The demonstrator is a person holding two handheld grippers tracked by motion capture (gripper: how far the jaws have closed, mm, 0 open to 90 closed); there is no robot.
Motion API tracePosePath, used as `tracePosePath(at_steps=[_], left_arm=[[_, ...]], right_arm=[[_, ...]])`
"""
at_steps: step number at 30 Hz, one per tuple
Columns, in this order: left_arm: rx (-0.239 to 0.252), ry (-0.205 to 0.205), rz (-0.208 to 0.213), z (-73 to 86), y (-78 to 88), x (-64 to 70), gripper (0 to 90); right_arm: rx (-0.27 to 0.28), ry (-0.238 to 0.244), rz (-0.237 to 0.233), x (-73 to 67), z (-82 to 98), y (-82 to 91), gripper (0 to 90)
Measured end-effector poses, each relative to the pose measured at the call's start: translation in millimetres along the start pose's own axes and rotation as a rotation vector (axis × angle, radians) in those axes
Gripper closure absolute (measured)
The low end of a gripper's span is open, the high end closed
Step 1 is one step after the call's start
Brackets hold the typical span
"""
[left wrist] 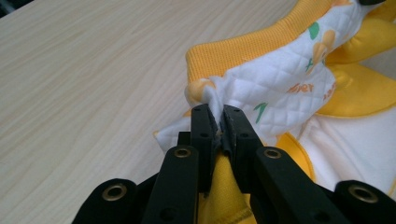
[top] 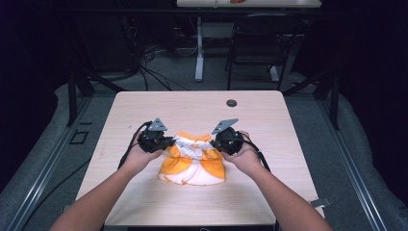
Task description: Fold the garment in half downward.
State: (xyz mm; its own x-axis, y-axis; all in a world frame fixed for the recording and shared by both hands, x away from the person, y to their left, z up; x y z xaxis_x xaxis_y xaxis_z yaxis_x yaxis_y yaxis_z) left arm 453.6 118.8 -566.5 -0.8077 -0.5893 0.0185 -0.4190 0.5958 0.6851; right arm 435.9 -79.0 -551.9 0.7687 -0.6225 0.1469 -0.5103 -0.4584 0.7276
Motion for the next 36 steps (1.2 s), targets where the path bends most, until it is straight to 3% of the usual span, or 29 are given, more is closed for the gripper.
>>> tracePosePath(at_steps=[30, 36], left_arm=[[-0.013, -0.012, 0.066, 44.9, -5.6, 35.8, 78.9], [0.007, 0.023, 0.099, 47.1, 3.8, 39.0, 72.6]], right_arm=[[0.022, -0.026, -0.073, -42.0, 48.9, -2.7, 86.7], [0.046, -0.060, -0.088, -42.5, 50.4, 5.8, 79.5]])
Point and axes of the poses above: each handheld gripper's, and its own axes: y roughly backward along the jaws, z roughly out of its underside, x roughly to its right, the point moved 8 cm from there along -y, roughly forward along the jaws, and after that the axes turned 3 degrees about z, right-handed, at the moved point
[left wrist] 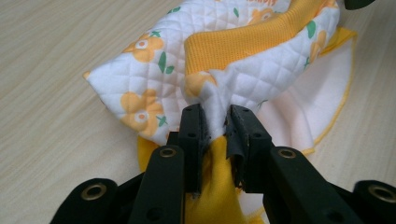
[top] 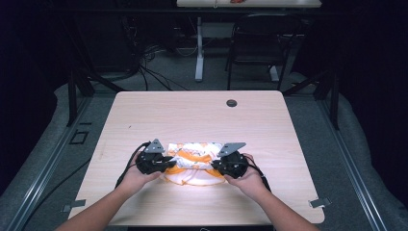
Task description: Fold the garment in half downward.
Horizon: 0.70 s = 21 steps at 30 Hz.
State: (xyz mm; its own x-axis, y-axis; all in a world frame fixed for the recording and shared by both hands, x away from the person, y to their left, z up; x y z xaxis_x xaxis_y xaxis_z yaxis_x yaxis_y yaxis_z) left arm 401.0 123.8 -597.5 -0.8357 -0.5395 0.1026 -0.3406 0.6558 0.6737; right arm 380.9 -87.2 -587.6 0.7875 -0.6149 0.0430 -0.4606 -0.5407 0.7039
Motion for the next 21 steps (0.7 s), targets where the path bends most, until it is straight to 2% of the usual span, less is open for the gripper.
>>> tracePosePath(at_steps=[1, 3, 5, 9, 13, 17, 21], left_arm=[[0.002, 0.004, 0.001, -1.2, 2.1, -0.8, 71.5], [0.013, 0.018, 0.001, -4.7, 5.7, -3.1, 70.7], [0.027, 0.024, -0.004, -12.8, 10.1, -6.7, 68.9], [0.048, 0.037, -0.003, -22.3, 13.4, -9.3, 64.7], [0.050, 0.064, -0.044, -30.8, 10.2, -19.1, 62.9], [0.054, 0.096, -0.048, -31.8, 5.7, -24.3, 62.0], [0.037, 0.093, -0.042, -28.8, 0.2, -23.2, 60.1]], right_arm=[[0.018, -0.013, 0.003, 1.6, -2.0, 3.5, 78.2], [0.022, -0.012, 0.011, 3.8, -3.0, 5.3, 77.4], [0.039, -0.037, 0.025, 10.2, -6.9, 8.5, 75.4], [0.036, -0.050, 0.042, 16.7, -12.6, 8.8, 71.9], [0.034, -0.055, 0.061, 20.2, -17.4, 3.3, 70.0], [0.026, -0.057, 0.065, 20.7, -19.0, -1.1, 68.4], [0.024, -0.049, 0.054, 15.6, -18.9, -4.1, 67.8]])
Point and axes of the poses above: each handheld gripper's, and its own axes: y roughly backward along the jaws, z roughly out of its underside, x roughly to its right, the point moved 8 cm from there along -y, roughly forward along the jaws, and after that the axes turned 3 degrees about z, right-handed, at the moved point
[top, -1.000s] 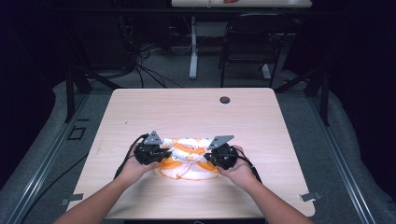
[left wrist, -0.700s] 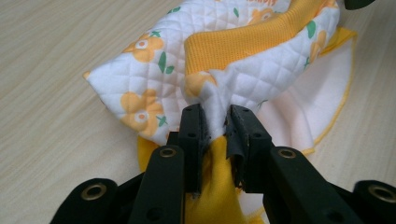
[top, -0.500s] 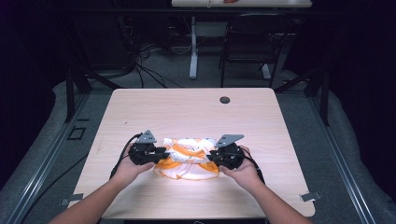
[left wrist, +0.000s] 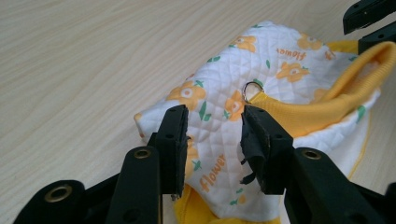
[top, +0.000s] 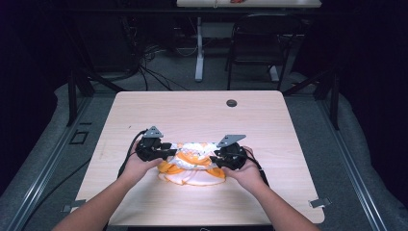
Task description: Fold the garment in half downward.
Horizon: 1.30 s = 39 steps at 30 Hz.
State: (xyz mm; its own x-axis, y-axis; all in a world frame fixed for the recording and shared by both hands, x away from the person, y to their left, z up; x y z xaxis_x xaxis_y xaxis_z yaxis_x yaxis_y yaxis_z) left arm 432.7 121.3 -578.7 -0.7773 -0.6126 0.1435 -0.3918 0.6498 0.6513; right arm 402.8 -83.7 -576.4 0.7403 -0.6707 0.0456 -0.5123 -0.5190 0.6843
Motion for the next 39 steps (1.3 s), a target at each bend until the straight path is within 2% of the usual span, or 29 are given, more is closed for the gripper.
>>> tracePosePath(at_steps=[3, 4, 14, 16, 22, 31, 39], left_arm=[[-0.011, -0.005, 0.011, 4.0, -1.6, 3.2, 59.0], [-0.026, -0.025, 0.014, 8.3, -2.9, 6.0, 58.3], [-0.060, -0.071, 0.052, 24.5, -8.4, 24.1, 55.1], [-0.076, -0.096, 0.055, 28.8, -9.2, 26.6, 53.6], [-0.078, -0.104, 0.065, 34.9, -10.1, 30.1, 50.6], [-0.065, -0.134, 0.078, 44.0, -9.7, 30.5, 48.3], [-0.059, -0.129, 0.081, 53.0, -10.8, 31.6, 47.6]], right_arm=[[0.001, 0.006, -0.011, -3.7, 1.0, 0.0, 67.6], [-0.009, 0.015, -0.019, -6.8, 3.2, 0.0, 67.5], [-0.033, 0.042, -0.047, -23.1, 16.5, -1.7, 66.9], [-0.049, 0.049, -0.050, -26.4, 21.9, -3.1, 66.2], [-0.060, 0.038, -0.069, -33.0, 30.5, -7.3, 64.3], [-0.082, 0.029, -0.076, -34.9, 40.6, -13.2, 63.1], [-0.086, 0.026, -0.078, -33.7, 48.3, -15.1, 63.4]])
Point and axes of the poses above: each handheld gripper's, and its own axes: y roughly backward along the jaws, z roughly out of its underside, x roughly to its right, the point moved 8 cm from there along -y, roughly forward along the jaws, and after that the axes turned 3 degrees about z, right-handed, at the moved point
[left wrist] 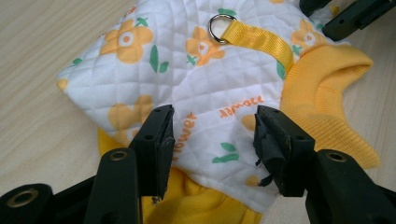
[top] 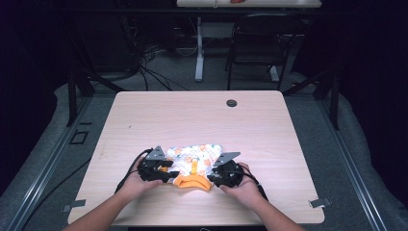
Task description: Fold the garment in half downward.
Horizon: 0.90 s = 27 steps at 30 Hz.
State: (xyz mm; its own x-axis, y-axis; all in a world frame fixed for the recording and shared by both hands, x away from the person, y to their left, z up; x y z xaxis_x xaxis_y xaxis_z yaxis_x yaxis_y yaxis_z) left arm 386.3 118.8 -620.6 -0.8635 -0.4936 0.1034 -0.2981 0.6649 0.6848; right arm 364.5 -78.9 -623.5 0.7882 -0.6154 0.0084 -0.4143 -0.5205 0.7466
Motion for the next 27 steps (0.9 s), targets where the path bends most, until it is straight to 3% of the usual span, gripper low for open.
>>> tracePosePath(at_steps=[6, 16, 27], left_arm=[[-0.003, -0.013, -0.008, 3.5, -2.6, 3.1, 47.1], [-0.025, 0.004, -0.022, -1.2, -8.3, 0.3, 47.2], [0.003, 0.030, -0.054, -11.2, -19.1, -10.2, 48.2]], right_arm=[[0.008, -0.017, -0.005, 0.9, 2.1, 0.3, 63.9], [0.002, -0.023, -0.004, 7.0, 2.1, -0.2, 64.6], [0.012, -0.056, 0.033, 22.6, -2.1, -4.7, 64.3]])
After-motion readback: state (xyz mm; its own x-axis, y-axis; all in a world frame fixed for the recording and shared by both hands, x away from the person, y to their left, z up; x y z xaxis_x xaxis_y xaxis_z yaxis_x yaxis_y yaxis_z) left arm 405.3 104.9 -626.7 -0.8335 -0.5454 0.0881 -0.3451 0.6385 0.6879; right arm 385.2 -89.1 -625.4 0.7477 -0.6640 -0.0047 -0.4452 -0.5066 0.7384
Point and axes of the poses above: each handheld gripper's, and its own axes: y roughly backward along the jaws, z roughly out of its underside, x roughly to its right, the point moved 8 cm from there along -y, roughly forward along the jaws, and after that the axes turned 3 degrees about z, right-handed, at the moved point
